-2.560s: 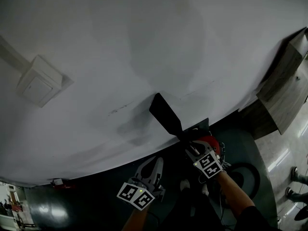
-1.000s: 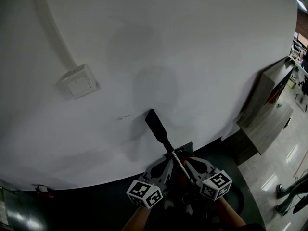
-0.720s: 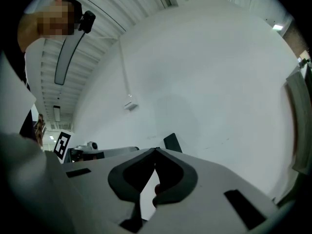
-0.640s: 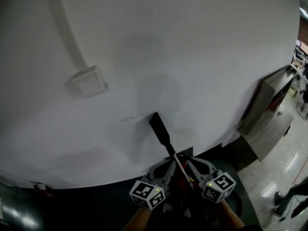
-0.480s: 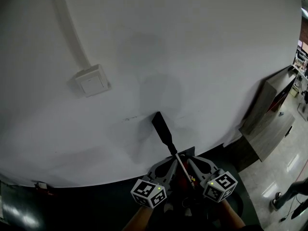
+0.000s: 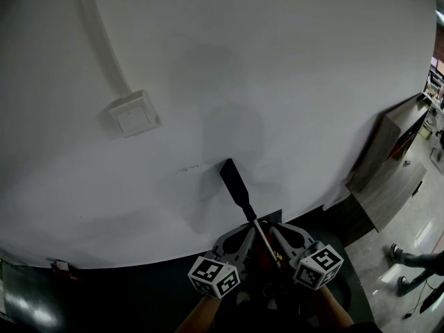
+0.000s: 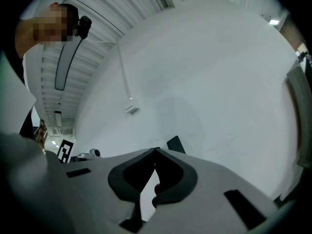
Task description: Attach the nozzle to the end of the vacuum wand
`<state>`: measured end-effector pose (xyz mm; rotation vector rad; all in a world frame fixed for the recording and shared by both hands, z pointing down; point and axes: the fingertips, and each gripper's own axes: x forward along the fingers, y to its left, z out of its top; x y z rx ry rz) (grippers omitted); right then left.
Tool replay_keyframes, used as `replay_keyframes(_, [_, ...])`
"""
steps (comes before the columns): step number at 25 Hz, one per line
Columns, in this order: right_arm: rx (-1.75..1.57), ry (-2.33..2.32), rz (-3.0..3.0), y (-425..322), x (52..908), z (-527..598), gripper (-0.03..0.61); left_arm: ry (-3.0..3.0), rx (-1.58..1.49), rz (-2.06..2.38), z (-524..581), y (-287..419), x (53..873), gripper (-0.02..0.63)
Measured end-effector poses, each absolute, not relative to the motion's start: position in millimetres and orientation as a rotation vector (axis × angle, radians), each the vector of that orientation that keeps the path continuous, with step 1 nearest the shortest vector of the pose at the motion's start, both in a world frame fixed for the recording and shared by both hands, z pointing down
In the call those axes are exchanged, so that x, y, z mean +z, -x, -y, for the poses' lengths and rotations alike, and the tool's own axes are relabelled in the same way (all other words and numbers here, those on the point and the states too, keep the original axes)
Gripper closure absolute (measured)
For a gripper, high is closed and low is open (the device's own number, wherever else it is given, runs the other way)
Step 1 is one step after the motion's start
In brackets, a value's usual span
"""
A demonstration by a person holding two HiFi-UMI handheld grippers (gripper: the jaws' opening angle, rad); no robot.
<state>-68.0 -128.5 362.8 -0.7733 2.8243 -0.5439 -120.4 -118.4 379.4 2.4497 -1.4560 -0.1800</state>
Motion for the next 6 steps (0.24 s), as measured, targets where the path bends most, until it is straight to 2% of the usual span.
replay_keyframes(6, [-0.561, 0.783, -2.824, 66.8, 365.0, 129.2, 0.561, -2.427, -0.188, 1.462, 119.2, 123.4, 383.1, 0.609])
